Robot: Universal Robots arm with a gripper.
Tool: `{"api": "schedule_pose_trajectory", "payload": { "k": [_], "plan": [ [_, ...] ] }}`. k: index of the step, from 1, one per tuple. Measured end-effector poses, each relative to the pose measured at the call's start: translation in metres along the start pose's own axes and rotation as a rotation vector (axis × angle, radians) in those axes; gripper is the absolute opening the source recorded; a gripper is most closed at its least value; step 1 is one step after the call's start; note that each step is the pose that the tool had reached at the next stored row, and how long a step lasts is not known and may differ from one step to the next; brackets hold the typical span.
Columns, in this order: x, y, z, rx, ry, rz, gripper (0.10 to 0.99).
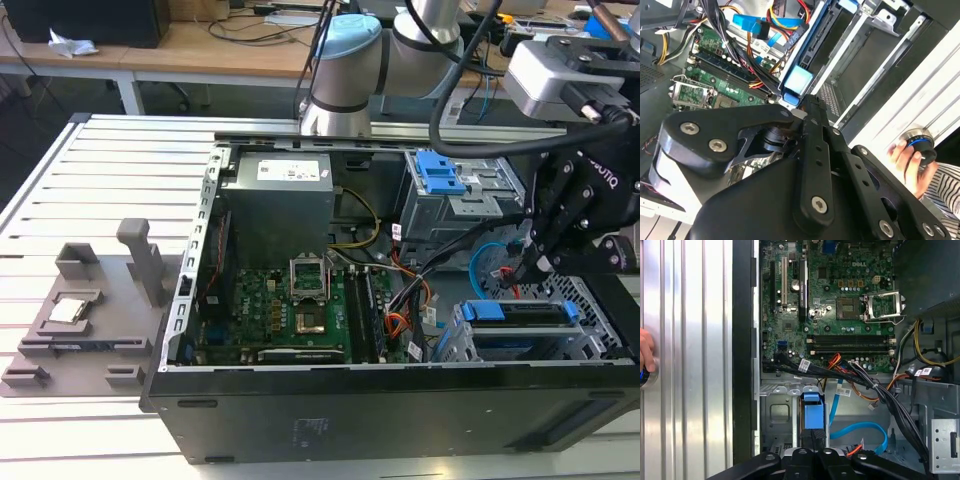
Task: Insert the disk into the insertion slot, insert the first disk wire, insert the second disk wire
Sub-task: 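Insert the disk into the insertion slot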
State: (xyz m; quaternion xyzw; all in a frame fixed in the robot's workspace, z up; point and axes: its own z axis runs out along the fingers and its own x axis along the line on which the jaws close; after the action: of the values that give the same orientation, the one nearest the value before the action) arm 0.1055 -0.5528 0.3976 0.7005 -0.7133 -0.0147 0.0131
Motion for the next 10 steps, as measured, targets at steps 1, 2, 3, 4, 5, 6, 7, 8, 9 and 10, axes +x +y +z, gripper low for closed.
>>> {"api": "schedule_pose_trajectory", "payload": {
  "k": [1, 2, 3, 4, 5, 6, 7, 8, 9, 10],
  "plan": [
    [-0.0003, -0.0021, -0.0001, 0.0, 0.0001, 0.0, 0.106],
    [-0.0006, -0.0043, -0.0002, 0.0, 0.0001, 0.0, 0.106],
    [-0.0009, -0.0069, 0.0001, 0.0, -0.0001, 0.0, 0.106],
    [-0.001, -0.0085, 0.001, -0.001, 0.0, 0.0, 0.106],
    [-0.001, -0.0092, 0.0022, -0.001, 0.0002, 0.0, 0.106],
    [-0.001, -0.0099, 0.0045, -0.001, 0.0002, 0.0, 0.106],
    [-0.001, -0.0105, 0.0082, -0.002, 0.0001, 0.0, 0.106],
    [-0.001, -0.011, 0.0117, -0.003, 0.0001, 0.0, 0.106],
    [-0.0009, -0.0116, 0.0161, -0.004, 0.0001, 0.0, 0.106],
    [-0.001, -0.012, 0.0186, -0.004, 0.0002, 0.0, 0.106]
  ]
}}
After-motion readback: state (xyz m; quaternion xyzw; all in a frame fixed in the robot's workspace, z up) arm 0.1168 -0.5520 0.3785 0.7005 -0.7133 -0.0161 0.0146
